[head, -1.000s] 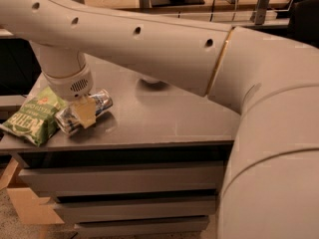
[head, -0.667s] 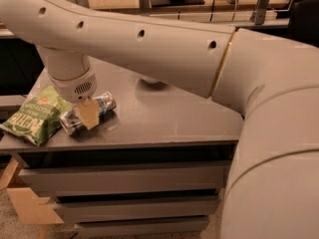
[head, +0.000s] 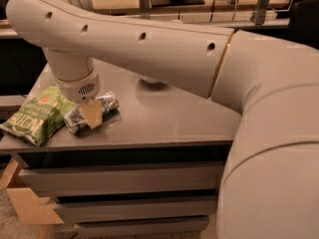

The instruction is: Move redbull can near green jalapeno chip bag

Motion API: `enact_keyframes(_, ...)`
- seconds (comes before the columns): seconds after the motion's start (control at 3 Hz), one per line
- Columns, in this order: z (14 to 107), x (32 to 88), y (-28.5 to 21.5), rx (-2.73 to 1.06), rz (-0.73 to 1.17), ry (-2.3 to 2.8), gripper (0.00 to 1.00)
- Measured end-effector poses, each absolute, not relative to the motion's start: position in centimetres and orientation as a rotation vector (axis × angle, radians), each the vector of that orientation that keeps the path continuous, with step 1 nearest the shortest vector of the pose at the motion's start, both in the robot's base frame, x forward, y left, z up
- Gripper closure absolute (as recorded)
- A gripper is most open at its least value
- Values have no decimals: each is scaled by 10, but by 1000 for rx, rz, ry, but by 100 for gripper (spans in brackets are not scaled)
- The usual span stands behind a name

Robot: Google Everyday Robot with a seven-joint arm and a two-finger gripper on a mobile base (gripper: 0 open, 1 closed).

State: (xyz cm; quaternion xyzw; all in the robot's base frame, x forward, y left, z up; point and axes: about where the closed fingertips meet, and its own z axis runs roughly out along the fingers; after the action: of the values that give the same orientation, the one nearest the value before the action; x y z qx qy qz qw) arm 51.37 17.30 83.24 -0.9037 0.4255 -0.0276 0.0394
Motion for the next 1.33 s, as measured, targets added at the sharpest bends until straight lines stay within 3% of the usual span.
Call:
enact_keyframes(1.0, 831, 515, 176, -2760, -87, 1297, 13)
enact_keyframes(1.33, 832, 515, 176, -2760, -87, 1297, 0)
